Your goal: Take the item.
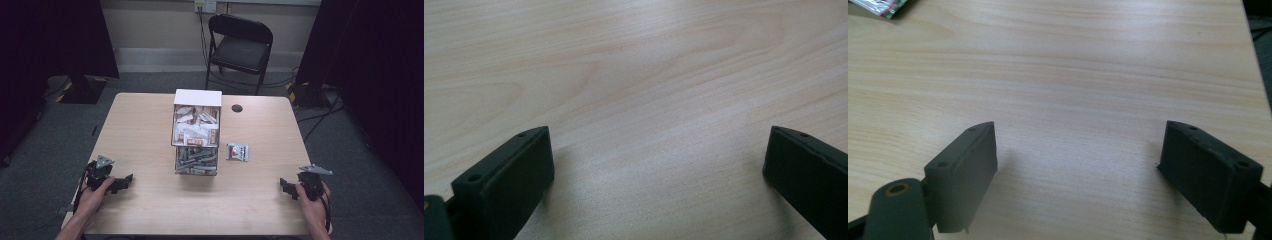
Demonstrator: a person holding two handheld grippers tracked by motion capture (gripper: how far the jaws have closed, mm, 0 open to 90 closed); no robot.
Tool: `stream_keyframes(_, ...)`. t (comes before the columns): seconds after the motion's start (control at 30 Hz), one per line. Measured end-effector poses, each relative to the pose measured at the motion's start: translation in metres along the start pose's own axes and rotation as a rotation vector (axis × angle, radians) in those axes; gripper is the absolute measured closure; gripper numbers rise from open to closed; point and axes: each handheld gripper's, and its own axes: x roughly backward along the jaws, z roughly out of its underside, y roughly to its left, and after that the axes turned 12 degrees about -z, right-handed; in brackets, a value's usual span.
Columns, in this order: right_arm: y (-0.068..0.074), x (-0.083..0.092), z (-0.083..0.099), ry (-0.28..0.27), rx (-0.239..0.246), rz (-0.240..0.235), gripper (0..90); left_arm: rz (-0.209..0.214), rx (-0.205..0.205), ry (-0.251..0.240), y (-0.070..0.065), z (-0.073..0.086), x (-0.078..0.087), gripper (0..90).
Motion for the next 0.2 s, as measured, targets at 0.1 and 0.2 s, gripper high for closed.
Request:
stream_keyframes(0.1,0.0035,-0.0043,0.0046,-0.036,0.022,0.037,11.8,-0.001,-0.001,-0.001,0.0001,0.0,0.0,0.0)
stream_keyframes(0.2,0.0038,-0.0046,0.0048,-0.038,0.021,0.044,11.4,0.001,-0.001,0.0,0.0001,0.0001,0.0,0.0)
